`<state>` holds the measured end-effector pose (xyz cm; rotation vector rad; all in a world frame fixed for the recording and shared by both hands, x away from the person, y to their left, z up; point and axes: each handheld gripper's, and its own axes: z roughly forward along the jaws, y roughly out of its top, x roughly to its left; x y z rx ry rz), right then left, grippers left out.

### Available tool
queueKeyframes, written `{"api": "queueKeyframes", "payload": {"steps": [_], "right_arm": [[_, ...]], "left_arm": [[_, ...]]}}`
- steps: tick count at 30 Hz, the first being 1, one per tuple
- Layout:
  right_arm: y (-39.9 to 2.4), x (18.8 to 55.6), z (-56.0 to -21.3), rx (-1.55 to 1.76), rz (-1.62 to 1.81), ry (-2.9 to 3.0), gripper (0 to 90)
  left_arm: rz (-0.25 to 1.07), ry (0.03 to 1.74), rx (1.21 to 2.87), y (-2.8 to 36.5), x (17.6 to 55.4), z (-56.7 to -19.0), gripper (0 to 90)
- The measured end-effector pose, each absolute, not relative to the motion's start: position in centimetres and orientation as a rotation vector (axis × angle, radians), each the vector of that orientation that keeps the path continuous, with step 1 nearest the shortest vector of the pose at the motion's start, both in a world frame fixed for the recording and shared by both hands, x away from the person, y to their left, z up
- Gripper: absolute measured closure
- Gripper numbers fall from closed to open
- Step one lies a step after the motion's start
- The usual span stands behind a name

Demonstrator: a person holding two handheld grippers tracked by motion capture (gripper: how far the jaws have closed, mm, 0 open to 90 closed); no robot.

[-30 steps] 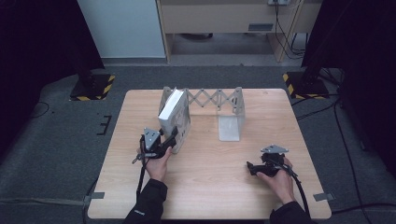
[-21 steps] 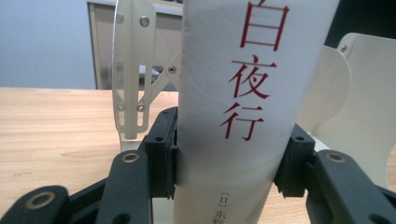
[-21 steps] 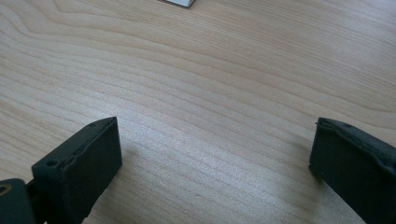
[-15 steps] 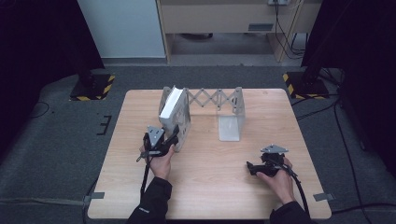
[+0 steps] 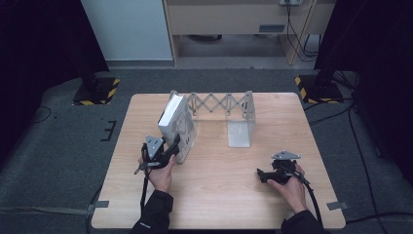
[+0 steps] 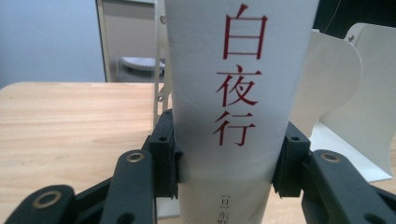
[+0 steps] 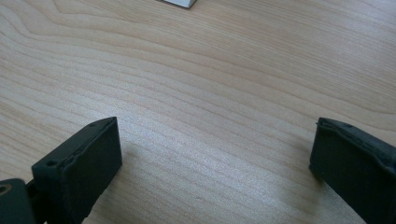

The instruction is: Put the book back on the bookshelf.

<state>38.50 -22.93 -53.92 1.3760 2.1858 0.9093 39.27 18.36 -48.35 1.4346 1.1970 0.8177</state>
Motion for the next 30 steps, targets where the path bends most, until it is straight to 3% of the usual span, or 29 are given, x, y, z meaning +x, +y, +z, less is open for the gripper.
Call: {"api": "queueKeyframes", "payload": {"steps": [30], "right_arm": [[-22.9,38.5,-53.9,1.373,0.912,2.190,2.5]], "left_arm": [[0.817,1.193,1.426,16.5,43.1,-48.7,50.4]]}}
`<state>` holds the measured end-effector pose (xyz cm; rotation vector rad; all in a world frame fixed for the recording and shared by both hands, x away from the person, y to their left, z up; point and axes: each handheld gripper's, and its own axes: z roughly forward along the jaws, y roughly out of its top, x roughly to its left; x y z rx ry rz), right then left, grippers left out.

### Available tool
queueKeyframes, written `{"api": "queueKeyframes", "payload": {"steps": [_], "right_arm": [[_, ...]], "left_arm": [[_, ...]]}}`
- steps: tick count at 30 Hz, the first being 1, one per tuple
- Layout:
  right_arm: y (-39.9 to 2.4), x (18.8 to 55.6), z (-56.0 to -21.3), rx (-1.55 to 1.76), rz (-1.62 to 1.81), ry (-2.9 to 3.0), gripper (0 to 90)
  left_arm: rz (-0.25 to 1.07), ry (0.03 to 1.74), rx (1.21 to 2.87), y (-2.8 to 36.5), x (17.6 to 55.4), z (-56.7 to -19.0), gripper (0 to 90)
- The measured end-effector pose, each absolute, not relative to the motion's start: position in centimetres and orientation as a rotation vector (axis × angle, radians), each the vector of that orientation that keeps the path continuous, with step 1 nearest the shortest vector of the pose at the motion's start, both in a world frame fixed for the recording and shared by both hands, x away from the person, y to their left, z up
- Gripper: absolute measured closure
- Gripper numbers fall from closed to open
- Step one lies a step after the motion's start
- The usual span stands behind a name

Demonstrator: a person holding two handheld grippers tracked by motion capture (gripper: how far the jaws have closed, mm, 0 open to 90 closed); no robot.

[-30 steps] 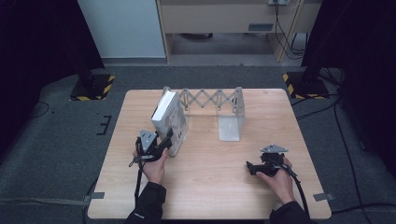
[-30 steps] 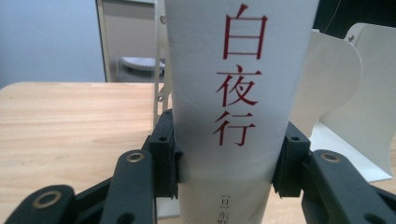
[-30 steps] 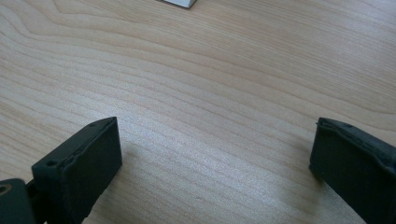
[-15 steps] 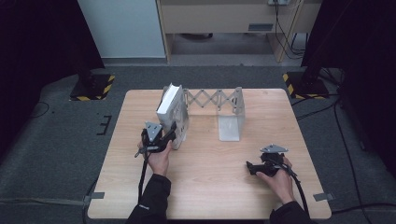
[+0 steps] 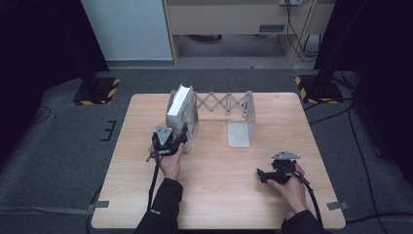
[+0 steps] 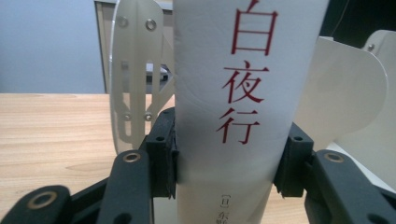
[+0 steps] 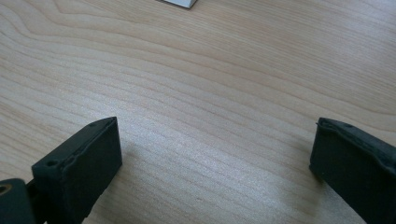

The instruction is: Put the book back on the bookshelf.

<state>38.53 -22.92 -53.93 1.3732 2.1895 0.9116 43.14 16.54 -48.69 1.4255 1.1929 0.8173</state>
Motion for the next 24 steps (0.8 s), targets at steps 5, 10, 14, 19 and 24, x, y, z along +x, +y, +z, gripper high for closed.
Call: {"api": "queueKeyframes", "payload": {"steps": [5,10,14,19,24], "right_arm": [[-22.9,38.5,-53.9,1.373,0.912,2.190,2.5],[-22.9,38.5,-53.9,1.367,0.910,2.189,2.5],[-22.9,38.5,-54.0,1.366,0.910,2.186,2.5],[-22.9,38.5,-53.9,1.366,0.912,2.189,2.5],[-22.9,38.5,-53.9,1.367,0.910,2.189,2.5]], "left_arm": [[0.786,1.147,1.449,16.6,42.2,-49.4,47.2],[0.730,1.165,1.468,17.3,41.4,-50.4,47.5],[0.737,1.156,1.469,17.2,41.3,-50.6,48.7],[0.733,1.175,1.467,16.5,41.5,-50.4,48.2],[0.723,1.160,1.444,15.8,42.0,-50.9,45.6]]}}
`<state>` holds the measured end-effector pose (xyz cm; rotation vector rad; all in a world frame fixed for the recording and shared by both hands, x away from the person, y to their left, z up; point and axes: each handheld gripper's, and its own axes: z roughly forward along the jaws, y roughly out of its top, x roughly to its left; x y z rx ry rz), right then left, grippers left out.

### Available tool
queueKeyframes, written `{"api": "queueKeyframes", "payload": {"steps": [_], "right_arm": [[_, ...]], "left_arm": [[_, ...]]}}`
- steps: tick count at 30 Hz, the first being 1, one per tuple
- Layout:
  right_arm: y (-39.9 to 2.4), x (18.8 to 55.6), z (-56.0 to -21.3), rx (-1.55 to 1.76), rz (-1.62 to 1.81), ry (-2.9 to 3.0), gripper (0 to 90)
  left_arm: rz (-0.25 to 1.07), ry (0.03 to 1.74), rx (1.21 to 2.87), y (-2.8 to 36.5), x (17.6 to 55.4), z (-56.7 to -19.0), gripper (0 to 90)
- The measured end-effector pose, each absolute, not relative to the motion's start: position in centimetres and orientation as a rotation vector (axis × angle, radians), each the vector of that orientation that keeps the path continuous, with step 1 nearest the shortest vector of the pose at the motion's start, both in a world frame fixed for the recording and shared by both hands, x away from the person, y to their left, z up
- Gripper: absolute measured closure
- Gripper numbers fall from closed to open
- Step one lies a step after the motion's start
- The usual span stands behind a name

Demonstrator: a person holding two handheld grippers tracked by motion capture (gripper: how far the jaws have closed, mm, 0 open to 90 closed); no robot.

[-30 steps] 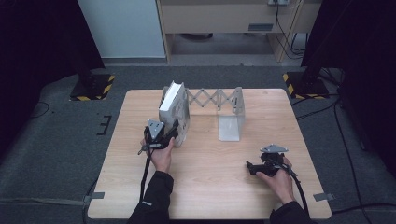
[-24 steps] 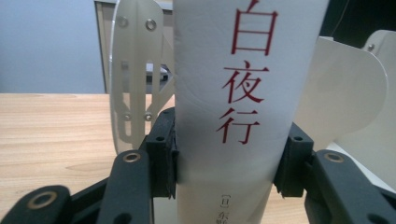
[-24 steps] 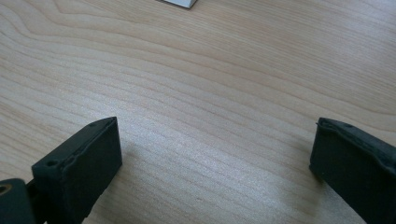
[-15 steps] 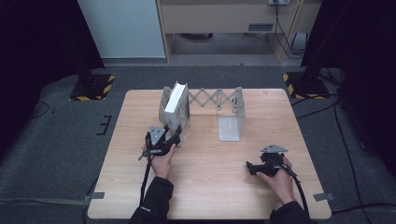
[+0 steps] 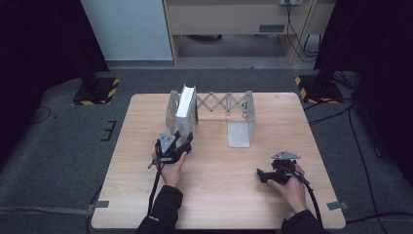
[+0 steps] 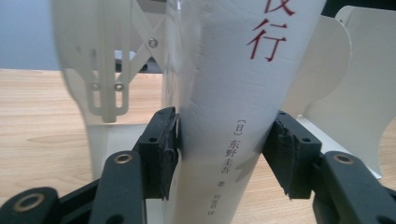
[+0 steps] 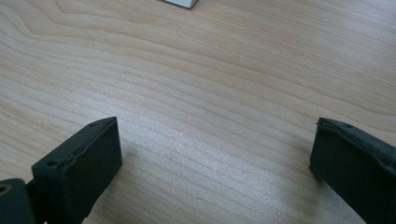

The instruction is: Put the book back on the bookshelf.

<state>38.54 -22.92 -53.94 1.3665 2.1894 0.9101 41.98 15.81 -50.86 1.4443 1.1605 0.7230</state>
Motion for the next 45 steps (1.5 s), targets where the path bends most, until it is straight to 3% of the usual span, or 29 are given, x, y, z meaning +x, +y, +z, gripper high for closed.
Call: {"api": "queueKeyframes", "payload": {"steps": [5,11,29,45], "right_arm": [[-22.9,38.5,-53.9,1.366,0.911,2.189,2.5],[-22.9,38.5,-53.9,1.366,0.910,2.189,2.5],[-22.8,38.5,-53.9,1.360,0.911,2.190,2.6],[-22.8,38.5,-53.9,1.358,0.911,2.191,2.6]], "left_arm": [[0.672,1.164,1.464,16.0,41.8,-50.9,44.0],[0.668,1.142,1.527,16.3,40.8,-50.6,50.0],[0.639,1.150,1.551,14.6,42.7,-50.3,46.0],[0.415,1.143,1.664,20.9,39.6,-45.8,36.9]]}}
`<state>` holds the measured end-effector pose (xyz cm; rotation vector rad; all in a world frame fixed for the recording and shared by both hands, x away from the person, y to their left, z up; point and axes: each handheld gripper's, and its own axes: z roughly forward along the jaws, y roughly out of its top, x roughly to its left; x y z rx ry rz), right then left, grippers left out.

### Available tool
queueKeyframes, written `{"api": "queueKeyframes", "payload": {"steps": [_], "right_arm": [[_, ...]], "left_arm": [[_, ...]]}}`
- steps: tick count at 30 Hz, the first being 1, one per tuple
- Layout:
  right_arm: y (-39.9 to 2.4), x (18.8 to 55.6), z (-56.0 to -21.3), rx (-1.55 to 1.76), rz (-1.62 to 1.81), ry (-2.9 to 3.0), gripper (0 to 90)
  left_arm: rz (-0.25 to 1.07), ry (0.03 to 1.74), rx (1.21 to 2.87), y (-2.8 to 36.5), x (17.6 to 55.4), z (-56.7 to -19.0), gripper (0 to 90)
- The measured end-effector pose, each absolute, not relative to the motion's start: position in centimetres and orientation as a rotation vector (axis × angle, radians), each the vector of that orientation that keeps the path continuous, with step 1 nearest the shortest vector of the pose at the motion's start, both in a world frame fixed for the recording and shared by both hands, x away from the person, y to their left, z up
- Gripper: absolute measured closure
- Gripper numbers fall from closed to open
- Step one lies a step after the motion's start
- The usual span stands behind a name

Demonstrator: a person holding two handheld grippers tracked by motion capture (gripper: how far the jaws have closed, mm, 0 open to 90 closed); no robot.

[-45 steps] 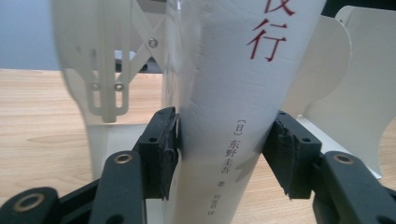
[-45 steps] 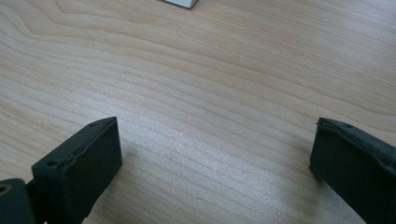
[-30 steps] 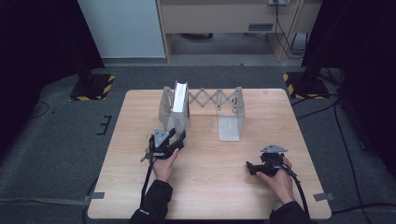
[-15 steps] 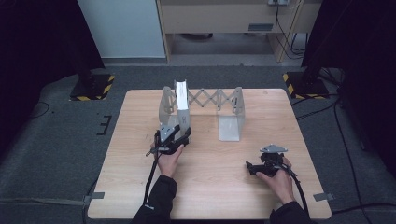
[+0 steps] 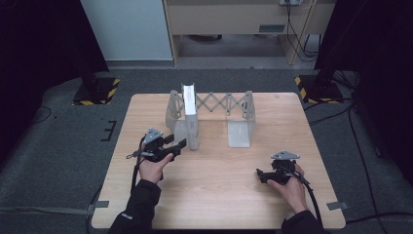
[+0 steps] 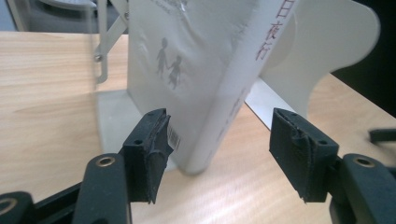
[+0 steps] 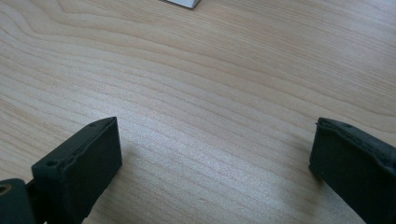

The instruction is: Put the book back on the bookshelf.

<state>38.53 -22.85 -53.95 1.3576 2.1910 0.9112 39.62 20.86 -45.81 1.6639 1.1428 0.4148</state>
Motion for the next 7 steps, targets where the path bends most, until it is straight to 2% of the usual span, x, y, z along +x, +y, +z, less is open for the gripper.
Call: {"api": "queueKeyframes", "payload": {"steps": [7], "right_arm": [[-22.9,38.5,-53.9,1.357,0.911,2.191,2.6]], "left_arm": [[0.393,1.155,1.748,24.0,37.3,-47.3,33.2]]}}
